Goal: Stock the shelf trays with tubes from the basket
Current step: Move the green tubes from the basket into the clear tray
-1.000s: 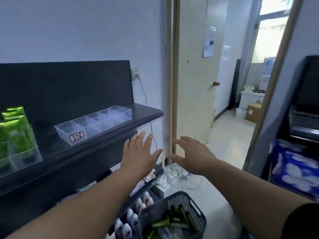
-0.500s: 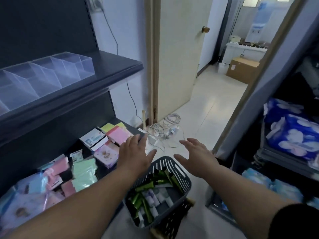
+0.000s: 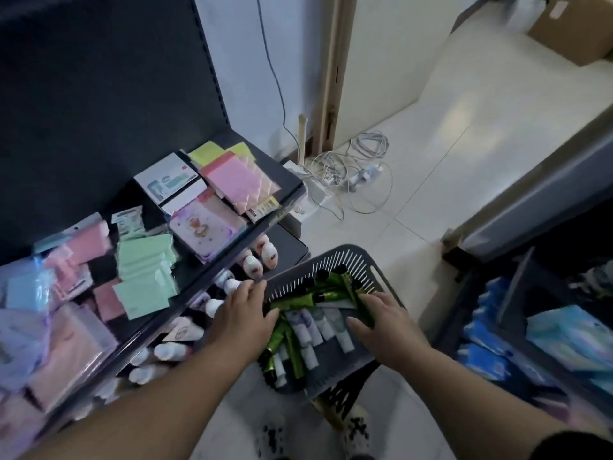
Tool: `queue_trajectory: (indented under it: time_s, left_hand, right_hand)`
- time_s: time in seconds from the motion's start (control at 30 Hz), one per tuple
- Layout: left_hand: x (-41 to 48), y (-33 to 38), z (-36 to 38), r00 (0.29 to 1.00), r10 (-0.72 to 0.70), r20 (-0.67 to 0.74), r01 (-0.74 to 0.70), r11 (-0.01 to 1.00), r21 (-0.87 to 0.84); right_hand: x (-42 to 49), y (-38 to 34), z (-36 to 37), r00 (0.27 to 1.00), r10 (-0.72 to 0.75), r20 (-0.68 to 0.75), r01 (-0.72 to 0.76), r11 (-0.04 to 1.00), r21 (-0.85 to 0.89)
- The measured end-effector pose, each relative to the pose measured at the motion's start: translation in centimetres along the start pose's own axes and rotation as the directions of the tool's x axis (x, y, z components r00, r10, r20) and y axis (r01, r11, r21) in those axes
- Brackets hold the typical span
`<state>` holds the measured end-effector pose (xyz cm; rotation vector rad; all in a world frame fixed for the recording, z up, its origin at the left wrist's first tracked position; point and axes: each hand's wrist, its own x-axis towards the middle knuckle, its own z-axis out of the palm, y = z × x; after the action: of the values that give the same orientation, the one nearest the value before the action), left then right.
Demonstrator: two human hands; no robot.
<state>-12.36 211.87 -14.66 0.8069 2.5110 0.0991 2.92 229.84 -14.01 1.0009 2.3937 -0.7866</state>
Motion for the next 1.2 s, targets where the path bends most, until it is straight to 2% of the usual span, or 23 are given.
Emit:
queue_trajectory:
  time_s: [0.13, 0.33, 0.57, 0.73, 0.83, 0.97, 1.07, 1.13, 1.2]
  left_hand:
    - [2.2, -0.9, 6.5, 0.990, -0.081, 0.113, 0.082, 0.997, -0.004]
    - [5.9, -0.4, 15.2, 0.964, -0.067, 0.256, 0.032, 0.990, 0.137]
    - [9.8, -1.3, 20.4, 0.871, -0.204, 0.447, 0.066, 0.950, 0.305]
    - [11.1, -1.2, 22.6, 0.847, -0.203, 0.492, 0.080, 0.962, 0.260]
    - [11.7, -0.9, 23.3, 0.838, -0.227, 0.497, 0.125, 0.965, 0.231]
    - [12.3, -0.9, 24.0, 0.836, -0.293, 0.464, 0.313, 0.949, 0.036]
    - [12.3, -1.2, 24.5, 0.822, -0.359, 0.442, 0.464, 0.872, -0.154]
    - [12.2, -1.2, 24.7, 0.782, -0.391, 0.486, 0.531, 0.826, -0.190]
    - [12.3, -0.9, 24.9, 0.777, -0.392, 0.492, 0.550, 0.803, -0.229]
  right_hand:
    - [5.3, 1.6, 5.0, 0.994, -0.014, 0.108, 0.007, 0.998, 0.064]
    - [11.5, 3.1, 11.8, 0.972, -0.030, 0.234, 0.016, 0.998, 0.062]
    - [16.0, 3.2, 17.0, 0.950, -0.078, 0.304, 0.063, 0.996, 0.060]
    - [18.7, 3.6, 17.7, 0.990, -0.001, 0.140, -0.023, 0.984, 0.174]
    - [20.9, 4.0, 17.3, 0.991, 0.051, 0.126, -0.079, 0.969, 0.235]
    - [23.4, 3.5, 17.4, 0.981, 0.113, 0.155, -0.151, 0.955, 0.257]
    - [24.6, 3.6, 17.9, 0.980, 0.180, 0.087, -0.197, 0.939, 0.280]
    - [24.5, 3.6, 18.4, 0.963, 0.244, 0.116, -0.269, 0.900, 0.343]
    - [24.1, 3.4, 18.7, 0.950, 0.273, 0.152, -0.312, 0.854, 0.415]
